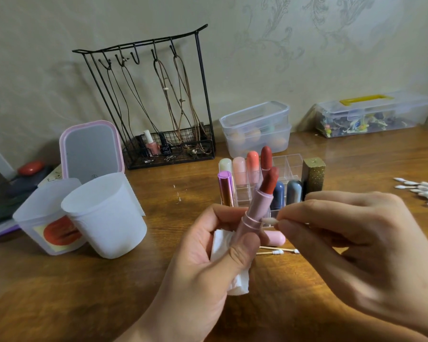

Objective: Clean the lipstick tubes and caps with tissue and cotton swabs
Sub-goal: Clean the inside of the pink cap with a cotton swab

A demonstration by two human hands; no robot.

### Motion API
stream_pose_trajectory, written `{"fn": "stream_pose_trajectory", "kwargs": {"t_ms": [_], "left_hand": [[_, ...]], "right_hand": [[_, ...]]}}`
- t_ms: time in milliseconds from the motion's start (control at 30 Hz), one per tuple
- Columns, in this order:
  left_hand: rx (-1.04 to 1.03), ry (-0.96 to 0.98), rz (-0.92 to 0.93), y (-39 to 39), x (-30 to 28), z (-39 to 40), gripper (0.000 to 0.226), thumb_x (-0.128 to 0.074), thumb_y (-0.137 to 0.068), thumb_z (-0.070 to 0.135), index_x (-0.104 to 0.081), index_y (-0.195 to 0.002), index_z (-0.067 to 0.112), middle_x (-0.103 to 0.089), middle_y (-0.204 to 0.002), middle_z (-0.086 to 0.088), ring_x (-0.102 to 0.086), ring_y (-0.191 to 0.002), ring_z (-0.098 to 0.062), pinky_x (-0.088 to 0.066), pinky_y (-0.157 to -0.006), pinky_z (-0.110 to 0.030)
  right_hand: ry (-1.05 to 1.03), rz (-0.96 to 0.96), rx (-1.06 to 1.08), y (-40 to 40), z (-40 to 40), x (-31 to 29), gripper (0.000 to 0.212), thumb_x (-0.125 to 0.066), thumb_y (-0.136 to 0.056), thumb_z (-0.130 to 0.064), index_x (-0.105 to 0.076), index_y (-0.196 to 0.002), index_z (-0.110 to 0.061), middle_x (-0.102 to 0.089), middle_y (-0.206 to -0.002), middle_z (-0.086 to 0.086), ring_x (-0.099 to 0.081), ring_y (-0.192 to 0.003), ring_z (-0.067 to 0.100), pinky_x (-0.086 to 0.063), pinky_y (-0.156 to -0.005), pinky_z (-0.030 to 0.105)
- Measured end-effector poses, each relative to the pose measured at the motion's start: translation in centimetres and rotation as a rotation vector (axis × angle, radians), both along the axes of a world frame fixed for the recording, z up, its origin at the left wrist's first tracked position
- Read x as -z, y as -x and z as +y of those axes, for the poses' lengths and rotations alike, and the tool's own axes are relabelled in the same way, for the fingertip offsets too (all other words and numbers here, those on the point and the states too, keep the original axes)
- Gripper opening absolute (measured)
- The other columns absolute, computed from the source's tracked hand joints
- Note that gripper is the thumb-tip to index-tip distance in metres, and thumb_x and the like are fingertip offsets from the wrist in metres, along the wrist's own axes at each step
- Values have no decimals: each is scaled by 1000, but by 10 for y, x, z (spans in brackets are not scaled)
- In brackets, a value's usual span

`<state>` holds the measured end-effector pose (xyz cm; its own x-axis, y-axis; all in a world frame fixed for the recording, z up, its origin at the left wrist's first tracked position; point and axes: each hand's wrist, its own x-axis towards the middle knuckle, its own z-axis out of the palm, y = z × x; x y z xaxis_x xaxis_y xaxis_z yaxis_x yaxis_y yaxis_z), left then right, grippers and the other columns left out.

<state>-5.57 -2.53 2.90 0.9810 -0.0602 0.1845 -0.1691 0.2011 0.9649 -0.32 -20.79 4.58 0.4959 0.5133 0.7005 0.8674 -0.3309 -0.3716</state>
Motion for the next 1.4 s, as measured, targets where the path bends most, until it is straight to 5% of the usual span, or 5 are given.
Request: {"fn": "stream_pose_trajectory", "kwargs": {"t_ms": [433,733,1000,1233,1400], "left_hand": [[-346,-377,-89,3,7,1,23,-67,-70,51,-56,-89,46,-68,-85,11,-64,-72,-5,-49,-66,-29],[-303,200,299,-9,4,4,18,-60,-90,14,-66,-106,20,-65,-70,2,-56,-68,-12,-43,-61,-28],[-230,356,457,-10,-1,7,25,-73,-68,9,-61,-91,10,-47,-63,-6,-41,-52,-14,-34,-43,-24],[-136,414,431,-6,-4,5,30,-67,-74,22,-71,-98,4,-63,-71,-11,-43,-44,-13,-36,-38,-22],[127,469,319,1,-7,0,33,-83,-61,25,-77,-89,11,-61,-62,-7,-48,-44,-14,-44,-38,-25]], "right_hand": [[94,39,91,5,6,-2,18,-54,-93,-38,-66,-84,-29,-48,-56,-18,-40,-44,6,-42,-40,28],[369,235,378,2,19,5,38,-44,-81,-73,-54,-103,-43,-39,-48,-13,-40,-45,1,-23,-45,14],[560,136,505,-12,25,20,41,-41,-93,-64,-54,-124,-40,-68,-98,-15,-63,-91,7,-41,-65,18],[-293,637,-11,-9,18,2,33,-74,-77,-55,-77,-88,-24,-25,-47,-6,-21,-43,7,-20,-43,12],[-465,994,-402,-1,29,3,23,-79,-76,-26,-79,-91,-9,-38,-41,-10,-35,-38,-1,-36,-44,4]]}}
